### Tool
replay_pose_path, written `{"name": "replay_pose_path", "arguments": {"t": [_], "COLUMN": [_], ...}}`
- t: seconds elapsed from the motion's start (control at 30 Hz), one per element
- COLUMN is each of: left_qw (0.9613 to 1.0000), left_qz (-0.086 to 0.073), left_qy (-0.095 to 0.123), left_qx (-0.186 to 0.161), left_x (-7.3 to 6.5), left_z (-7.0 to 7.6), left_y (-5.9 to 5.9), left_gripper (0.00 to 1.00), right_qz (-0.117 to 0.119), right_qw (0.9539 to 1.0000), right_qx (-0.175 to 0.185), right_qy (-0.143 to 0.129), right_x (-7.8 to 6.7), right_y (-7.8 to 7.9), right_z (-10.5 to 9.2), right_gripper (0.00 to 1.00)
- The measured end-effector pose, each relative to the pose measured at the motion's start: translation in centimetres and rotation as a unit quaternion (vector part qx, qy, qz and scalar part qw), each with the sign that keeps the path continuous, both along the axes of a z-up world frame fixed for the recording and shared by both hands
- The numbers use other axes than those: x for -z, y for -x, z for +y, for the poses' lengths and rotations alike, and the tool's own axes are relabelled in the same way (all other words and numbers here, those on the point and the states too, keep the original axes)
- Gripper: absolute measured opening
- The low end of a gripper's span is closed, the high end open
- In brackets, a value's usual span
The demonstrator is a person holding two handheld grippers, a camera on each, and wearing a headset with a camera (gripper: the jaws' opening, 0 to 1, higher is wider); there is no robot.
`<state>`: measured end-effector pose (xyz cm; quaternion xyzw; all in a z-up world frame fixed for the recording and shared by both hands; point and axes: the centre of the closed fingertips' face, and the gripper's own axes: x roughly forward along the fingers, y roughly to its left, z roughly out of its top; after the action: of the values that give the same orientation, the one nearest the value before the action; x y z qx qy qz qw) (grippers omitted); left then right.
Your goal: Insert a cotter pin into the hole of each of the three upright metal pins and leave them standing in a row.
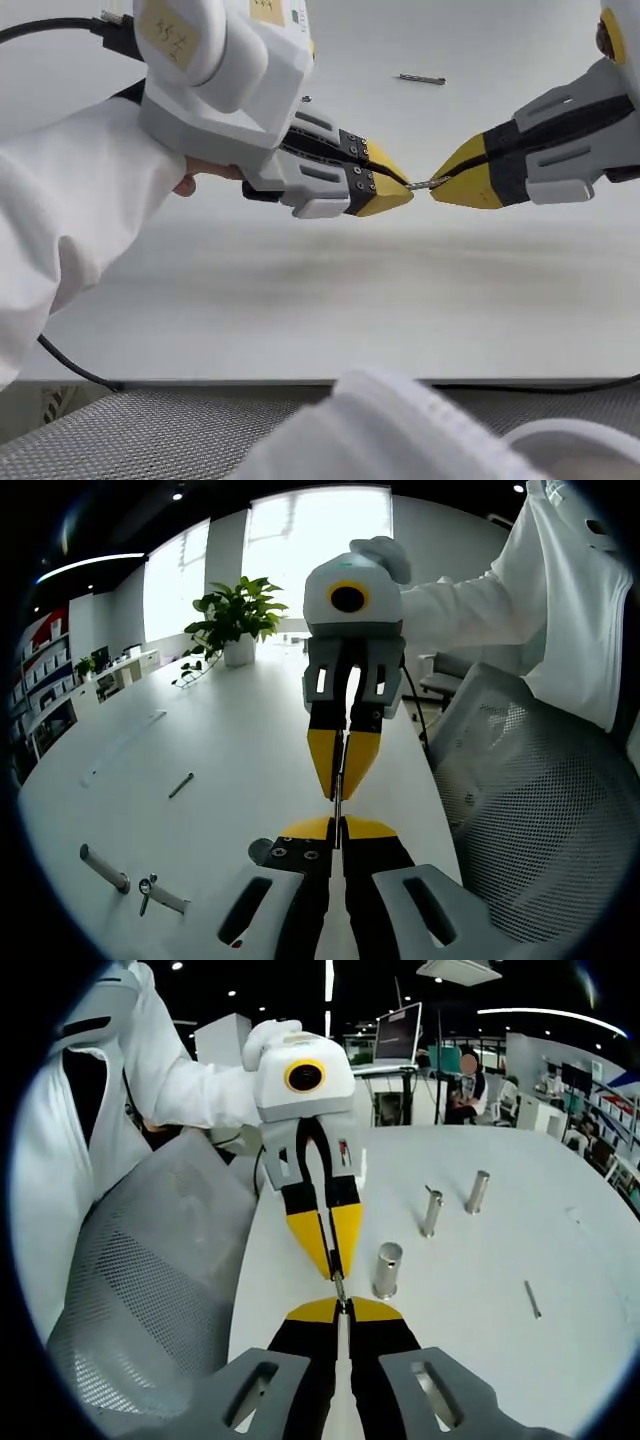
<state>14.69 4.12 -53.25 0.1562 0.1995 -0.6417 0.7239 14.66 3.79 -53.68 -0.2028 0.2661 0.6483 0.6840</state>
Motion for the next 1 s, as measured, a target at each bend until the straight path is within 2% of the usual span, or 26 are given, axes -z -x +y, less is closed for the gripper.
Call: {"name": "replay_pose_path", "arguments": {"t": [0.13,0.2,0.27,0.43,0.57,0.73,0.87,1.0], "left_qw": [1.0,0.9999,0.9998,0.9995,0.999,0.9956,0.9961,0.9966], "left_qz": [-0.004,0.0,-0.006,-0.02,-0.029,-0.055,-0.041,-0.037], "left_qy": [0.001,0.004,0.006,0.005,-0.008,-0.02,-0.02,-0.029], "left_qx": [-0.003,-0.01,-0.016,-0.022,-0.033,-0.073,-0.076,-0.068], "left_x": [0.0,-0.2,-0.4,-0.9,-0.4,0.2,0.6,1.1], "left_z": [0.1,0.2,0.3,0.5,1.0,2.0,2.1,2.1], "left_y": [-0.2,-0.3,-0.6,-1.2,-1.9,-4.0,-4.2,-4.1], "left_gripper": [0.01,0.02,0.03,0.17,0.19,0.25,0.25,0.23], "right_qz": [-0.001,-0.004,-0.006,-0.008,-0.01,-0.01,-0.007,-0.003], "right_qw": [1.0,1.0,0.9999,0.9994,0.9986,0.9973,0.9968,0.9969], "right_qx": [0.004,0.007,0.01,0.032,0.051,0.072,0.079,0.079], "right_qy": [0.0,-0.002,-0.004,-0.012,-0.011,-0.009,-0.007,-0.004], "right_x": [0.1,0.0,-0.1,-0.4,-0.1,0.4,0.9,1.3], "right_y": [-0.1,-0.2,-0.2,-1.2,-2.1,-2.4,-2.5,-2.4], "right_z": [0.0,0.2,0.3,0.4,0.0,-0.3,-0.5,-0.5], "right_gripper": [0.0,0.0,0.0,0.0,0.0,0.0,0.0,0.0]}}
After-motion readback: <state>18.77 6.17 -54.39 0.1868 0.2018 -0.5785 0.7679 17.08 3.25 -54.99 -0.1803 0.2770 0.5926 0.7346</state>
